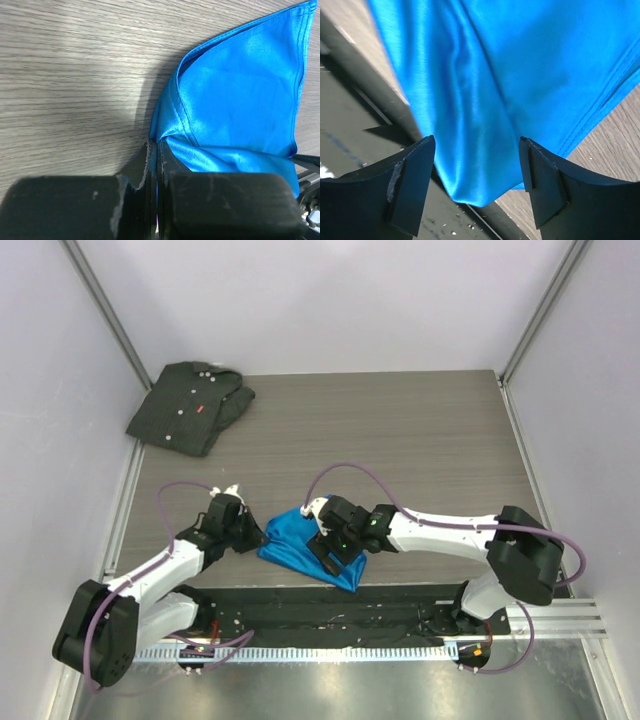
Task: Fold the napkin, place the utensils inside, and roll it up
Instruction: Roll the napkin with the utensil
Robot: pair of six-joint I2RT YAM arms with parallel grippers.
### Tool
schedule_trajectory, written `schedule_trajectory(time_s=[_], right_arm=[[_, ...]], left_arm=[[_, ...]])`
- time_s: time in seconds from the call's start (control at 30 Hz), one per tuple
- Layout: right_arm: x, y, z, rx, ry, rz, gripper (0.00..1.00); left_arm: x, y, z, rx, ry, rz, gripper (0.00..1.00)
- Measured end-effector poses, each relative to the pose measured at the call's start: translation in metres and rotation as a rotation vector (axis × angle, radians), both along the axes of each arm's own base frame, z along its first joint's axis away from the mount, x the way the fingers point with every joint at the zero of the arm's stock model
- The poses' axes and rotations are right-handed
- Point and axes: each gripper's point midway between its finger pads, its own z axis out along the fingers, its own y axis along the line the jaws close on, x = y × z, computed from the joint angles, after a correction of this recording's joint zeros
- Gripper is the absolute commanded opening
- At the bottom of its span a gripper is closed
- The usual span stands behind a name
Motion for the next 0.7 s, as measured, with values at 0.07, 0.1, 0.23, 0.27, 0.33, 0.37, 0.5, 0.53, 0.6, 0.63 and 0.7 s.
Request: schedule_trajectory(time_s=[0.07,0.1,0.23,0.27,0.33,0.37,0.5,0.53,0.6,0.63,0.7], right_arm=[[0.002,-0.004,-0.008,-0.031,-0.003,-0.011,0.72],[0.003,-0.005,-0.012,-0.044,-0.001,-0.013,0.66],[0.002,-0.009,-0.019,-0.072,0.004,-0.014,0.53],[0.002,-0.01,-0.019,-0.074,0.005,-0.013,0.51],[0.002,-0.01,-0.019,-0.074,0.007,-0.013,0.48],[0.001,-0.01,-0.019,-0.075,0.008,-0.014,0.48],[0.0,-0.012,-0.017,-0.077,0.009,-0.014,0.4],[0.0,-0.012,-0.016,-0.075,0.01,-0.015,0.37],[-0.001,-0.013,-0.014,-0.074,0.013,-0.017,0.34],[-0.002,-0.014,-0.013,-0.073,0.018,-0.019,0.33],[-0.004,-0.014,-0.013,-0.072,0.029,-0.026,0.29]], left_arm=[[0.0,0.001,0.0,0.007,0.002,0.004,0.0],[0.0,0.002,0.0,0.009,0.001,0.006,0.0],[0.001,0.002,0.0,0.013,0.004,0.009,0.0],[0.001,0.002,0.0,0.015,0.006,0.009,0.0],[0.002,0.002,0.0,0.02,0.011,0.01,0.0],[0.003,0.002,-0.001,0.023,0.014,0.012,0.0],[0.004,0.002,-0.001,0.028,0.02,0.013,0.0],[0.004,0.002,-0.001,0.029,0.021,0.014,0.0],[0.004,0.002,-0.001,0.03,0.022,0.014,0.0],[0.005,0.002,-0.001,0.03,0.023,0.014,0.0],[0.005,0.002,-0.001,0.03,0.023,0.014,0.0]])
